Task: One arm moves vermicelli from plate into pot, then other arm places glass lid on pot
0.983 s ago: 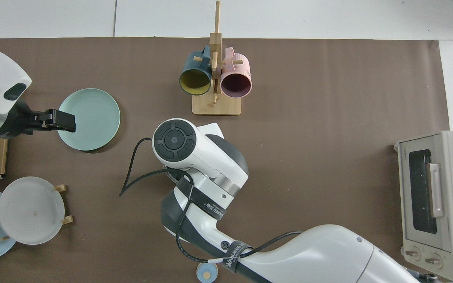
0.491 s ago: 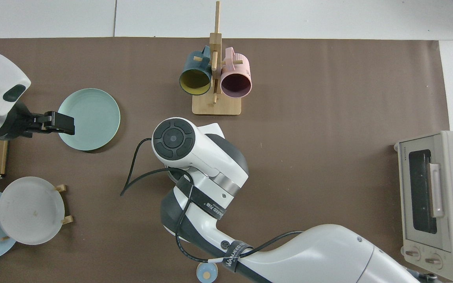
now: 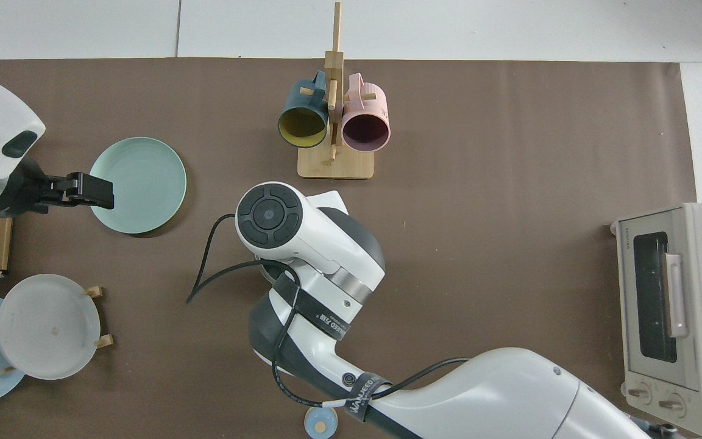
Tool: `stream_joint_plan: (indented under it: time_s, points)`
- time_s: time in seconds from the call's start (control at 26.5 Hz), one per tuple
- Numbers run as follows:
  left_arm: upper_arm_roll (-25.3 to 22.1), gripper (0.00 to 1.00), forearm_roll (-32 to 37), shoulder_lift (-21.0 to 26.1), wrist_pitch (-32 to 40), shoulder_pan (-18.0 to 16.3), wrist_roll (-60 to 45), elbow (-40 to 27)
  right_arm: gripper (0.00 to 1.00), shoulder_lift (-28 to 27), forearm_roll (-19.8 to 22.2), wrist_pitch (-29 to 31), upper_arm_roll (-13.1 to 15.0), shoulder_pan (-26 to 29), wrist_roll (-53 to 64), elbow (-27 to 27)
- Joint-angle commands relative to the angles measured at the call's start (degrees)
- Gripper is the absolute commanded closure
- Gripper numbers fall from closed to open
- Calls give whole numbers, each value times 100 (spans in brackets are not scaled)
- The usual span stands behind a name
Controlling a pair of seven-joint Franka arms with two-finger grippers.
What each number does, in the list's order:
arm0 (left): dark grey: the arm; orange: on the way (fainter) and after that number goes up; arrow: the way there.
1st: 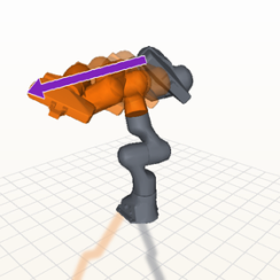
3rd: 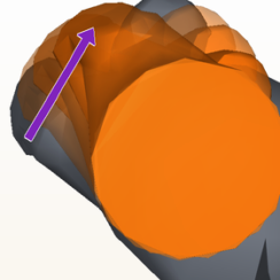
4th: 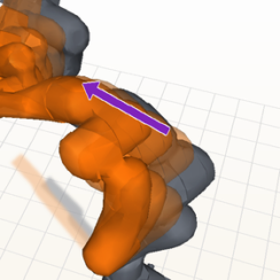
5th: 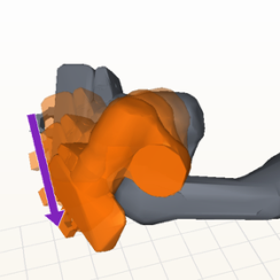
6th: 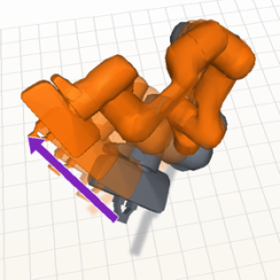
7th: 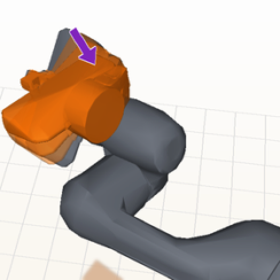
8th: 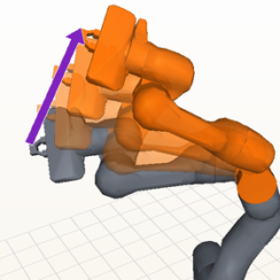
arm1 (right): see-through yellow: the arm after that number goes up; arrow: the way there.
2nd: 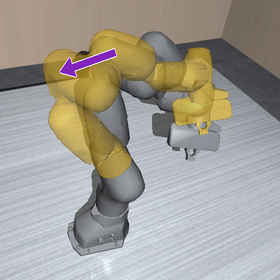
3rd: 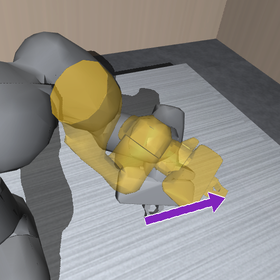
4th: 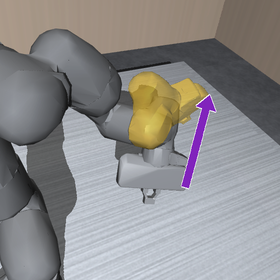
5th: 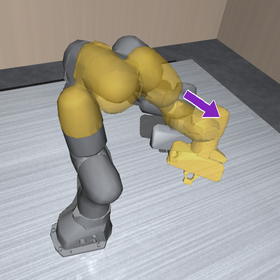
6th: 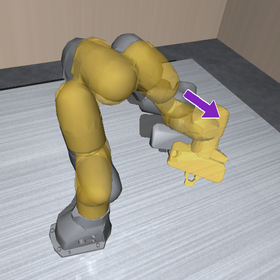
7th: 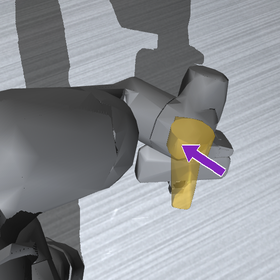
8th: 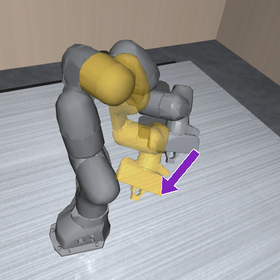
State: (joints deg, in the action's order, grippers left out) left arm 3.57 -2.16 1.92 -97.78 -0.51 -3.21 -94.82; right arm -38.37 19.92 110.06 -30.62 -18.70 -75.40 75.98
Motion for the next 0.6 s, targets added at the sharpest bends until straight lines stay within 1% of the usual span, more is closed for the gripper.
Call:
stream_joint_plan:
  time_s: [0.0, 0.11, 0.15, 0.19, 0.23, 0.26, 0.3, 0.57]
  points:
    - [12, 0, -57, -87, 101, -28, 22, -28, 94, -171, 91, -72, -49, 7, -238, -145]
    - [21, 0, -57, -87, 101, -28, 22, -28, 94, -171, 91, -72, -49, -2, -291, -145]
    - [30, 0, -66, -87, 101, -28, 22, -28, 93, -163, 100, -63, -49, -2, -300, -145]
    - [30, 0, -57, -87, 101, -28, 22, -28, 85, -163, 109, -37, -49, -2, -300, -145]
    - [30, 0, -57, -87, 101, -28, 22, -28, 59, -163, 109, -2, -49, -2, -300, -145]
    - [21, 0, -57, -87, 101, -28, 22, -28, 22, -171, 109, 33, -49, -2, -300, -145]
    - [21, 0, -66, -87, 101, -28, 22, -28, 0, -171, 152, 68, -49, 7, -282, -136]
    - [30, 0, -57, -87, 101, -28, 22, -28, 0, -110, 117, -10, -84, 60, -238, -162]
